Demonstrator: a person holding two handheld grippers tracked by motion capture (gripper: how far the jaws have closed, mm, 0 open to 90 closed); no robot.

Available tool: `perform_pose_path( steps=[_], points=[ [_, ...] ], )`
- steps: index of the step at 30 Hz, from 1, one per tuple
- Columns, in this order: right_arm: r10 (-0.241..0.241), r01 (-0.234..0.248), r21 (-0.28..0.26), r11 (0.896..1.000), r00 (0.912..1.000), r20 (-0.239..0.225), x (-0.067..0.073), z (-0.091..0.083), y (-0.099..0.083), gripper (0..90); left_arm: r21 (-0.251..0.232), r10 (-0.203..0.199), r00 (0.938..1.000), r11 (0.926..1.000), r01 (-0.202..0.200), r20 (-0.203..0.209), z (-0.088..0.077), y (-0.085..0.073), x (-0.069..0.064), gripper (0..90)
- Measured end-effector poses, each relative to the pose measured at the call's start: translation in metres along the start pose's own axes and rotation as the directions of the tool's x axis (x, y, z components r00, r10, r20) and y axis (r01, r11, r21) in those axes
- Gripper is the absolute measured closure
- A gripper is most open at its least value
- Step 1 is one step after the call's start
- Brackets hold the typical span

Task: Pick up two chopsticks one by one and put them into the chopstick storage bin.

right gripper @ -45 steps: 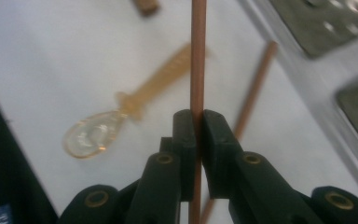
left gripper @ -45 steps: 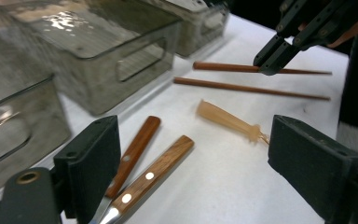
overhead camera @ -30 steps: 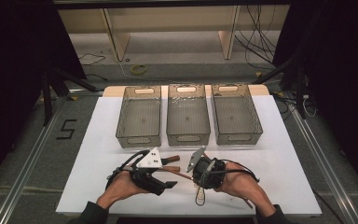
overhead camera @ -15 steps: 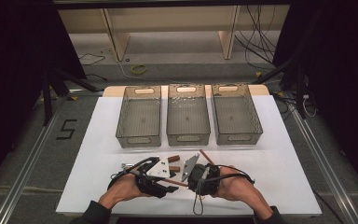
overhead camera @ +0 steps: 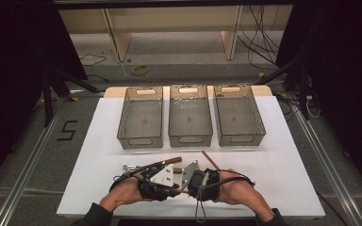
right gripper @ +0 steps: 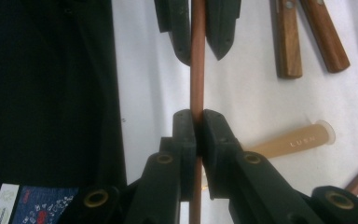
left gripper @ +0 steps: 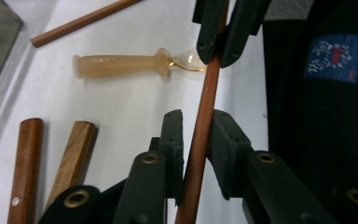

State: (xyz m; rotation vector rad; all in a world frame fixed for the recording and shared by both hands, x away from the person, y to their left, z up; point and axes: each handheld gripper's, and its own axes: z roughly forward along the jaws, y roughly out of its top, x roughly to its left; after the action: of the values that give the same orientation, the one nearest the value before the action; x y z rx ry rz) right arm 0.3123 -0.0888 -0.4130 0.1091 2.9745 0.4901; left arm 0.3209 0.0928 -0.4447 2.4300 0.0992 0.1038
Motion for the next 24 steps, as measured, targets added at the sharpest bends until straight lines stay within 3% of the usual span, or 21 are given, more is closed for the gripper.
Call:
perform_pose_path(
  steps=[6,9,11,12,13,14,15,16,17,18,19,20,21,22,23,24],
  points=[
    [-0.04,0.04,-0.008,0.999,0.9991,-0.015,0.0,0.0,-0.002,83.8,-0.008,0.027,0.9986,0.9996,-0.027,0.046,0.0,-0.002,-0.002,81.7],
    [-0.052,0.052,-0.009,0.999,0.9985,-0.014,0.001,0.0,-0.002,83.4,-0.007,0.029,0.9984,0.9996,-0.029,0.049,0.0,-0.002,-0.002,82.4],
    [-0.041,0.041,-0.011,0.999,0.9991,-0.011,0.0,-0.002,-0.003,81.1,-0.021,0.021,0.9991,0.9996,-0.02,0.037,-0.001,-0.003,-0.002,82.5],
    [-0.021,0.021,-0.016,1.0,0.9998,0.001,-0.001,-0.003,-0.003,75.2,-0.021,0.021,0.9991,0.9996,-0.02,0.037,-0.001,-0.003,-0.002,82.5],
    [-0.021,0.021,-0.016,1.0,0.9998,0.001,-0.001,-0.003,-0.003,75.2,-0.02,0.012,0.9995,0.9997,-0.011,0.028,-0.001,-0.004,0.0,82.5],
    [0.017,-0.016,-0.034,0.999,0.9995,0.026,-0.005,-0.01,-0.005,65.6,-0.027,-0.007,1.0,0.9996,0.007,0.002,-0.005,-0.006,0.003,82.6],
    [0.017,-0.016,-0.034,0.999,0.9995,0.026,-0.005,-0.01,-0.005,65.6,-0.027,-0.007,1.0,0.9996,0.007,0.002,-0.005,-0.006,0.003,82.6],
    [0.075,-0.068,-0.105,0.992,0.9954,0.06,-0.01,-0.02,-0.009,58.1,-0.036,-0.027,0.9995,0.999,0.027,-0.018,-0.01,-0.009,0.007,82.6],
    [0.075,-0.068,-0.105,0.992,0.9954,0.06,-0.01,-0.02,-0.009,58.1,-0.036,-0.027,0.9995,0.999,0.027,-0.018,-0.01,-0.009,0.007,82.6],
    [0.129,-0.117,-0.159,0.98,0.9897,0.063,-0.015,-0.031,-0.013,53.2,-0.054,-0.062,0.9968,0.9968,0.059,-0.051,-0.015,-0.012,0.011,82.6],
    [0.129,-0.117,-0.159,0.98,0.9897,0.063,-0.015,-0.031,-0.013,53.2,-0.054,-0.062,0.9968,0.9968,0.059,-0.051,-0.015,-0.012,0.011,82.6],
    [0.175,-0.158,-0.196,0.968,0.9821,0.071,-0.019,-0.038,-0.018,49.9,-0.058,-0.071,0.9953,0.996,0.067,-0.065,-0.017,-0.013,0.013,82.7],
    [0.196,-0.178,-0.211,0.961,0.9783,0.068,-0.021,-0.041,-0.022,48.4,-0.065,-0.085,0.9929,0.9947,0.079,-0.084,-0.02,-0.014,0.015,82.6],
    [0.213,-0.192,-0.228,0.955,0.9744,0.072,-0.022,-0.044,-0.025,46.3,-0.084,-0.121,0.9862,0.9902,0.111,-0.113,-0.026,-0.017,0.019,82.7],
    [0.237,-0.213,-0.244,0.946,0.9687,0.073,-0.023,-0.047,-0.029,45.6,-0.084,-0.121,0.9862,0.9902,0.111,-0.113,-0.026,-0.017,0.019,82.7],
    [0.258,-0.232,-0.26,0.937,0.9637,0.069,-0.025,-0.049,-0.032,44.5,-0.093,-0.139,0.9814,0.9875,0.127,-0.132,-0.029,-0.018,0.021,82.7]
  ],
)
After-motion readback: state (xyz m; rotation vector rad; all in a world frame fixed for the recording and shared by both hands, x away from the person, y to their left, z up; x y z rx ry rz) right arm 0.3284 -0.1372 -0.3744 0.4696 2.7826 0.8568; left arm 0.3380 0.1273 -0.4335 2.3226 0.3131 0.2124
